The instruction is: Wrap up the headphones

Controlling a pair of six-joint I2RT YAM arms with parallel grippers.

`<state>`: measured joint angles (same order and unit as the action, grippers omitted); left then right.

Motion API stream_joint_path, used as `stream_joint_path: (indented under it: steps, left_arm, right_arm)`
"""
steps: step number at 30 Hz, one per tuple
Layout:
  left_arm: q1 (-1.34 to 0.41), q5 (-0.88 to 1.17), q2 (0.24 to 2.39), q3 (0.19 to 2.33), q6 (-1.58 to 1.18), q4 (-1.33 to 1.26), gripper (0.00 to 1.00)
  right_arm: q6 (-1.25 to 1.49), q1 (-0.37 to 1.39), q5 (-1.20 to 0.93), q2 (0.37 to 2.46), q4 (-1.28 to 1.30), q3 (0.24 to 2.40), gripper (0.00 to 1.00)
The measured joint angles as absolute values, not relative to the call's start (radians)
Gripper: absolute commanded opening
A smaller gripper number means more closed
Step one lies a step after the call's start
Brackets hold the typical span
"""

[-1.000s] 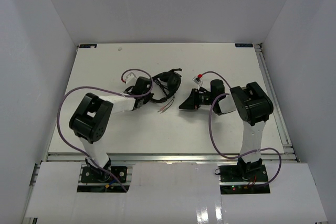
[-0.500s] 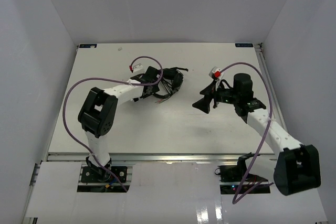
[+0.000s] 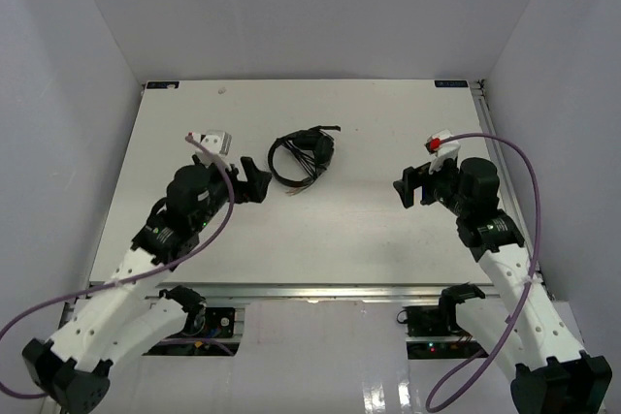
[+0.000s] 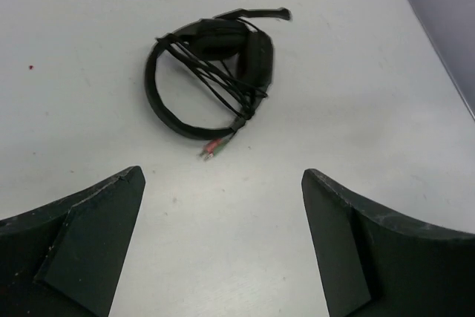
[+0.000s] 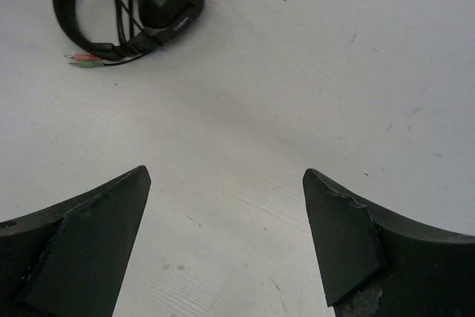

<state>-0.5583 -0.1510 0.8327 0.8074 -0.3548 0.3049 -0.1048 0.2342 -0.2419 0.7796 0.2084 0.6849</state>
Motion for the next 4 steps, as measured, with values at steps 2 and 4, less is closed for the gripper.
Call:
stream_joint_path:
  steps: [2,4]
  left_arm:
    - [-0.558,-0.059,0.709,0.737,-0.305,0.282,0.98]
    - [-0.558,0.013,0.611,0.666,-0.268,0.276,0.98]
  right_arm:
    - [-0.105,0.23,-0.183,0.741,0.245,0.685,0.9]
    - [-0.104,0.219,-0.147,0.706,0.269,0.685,0.9]
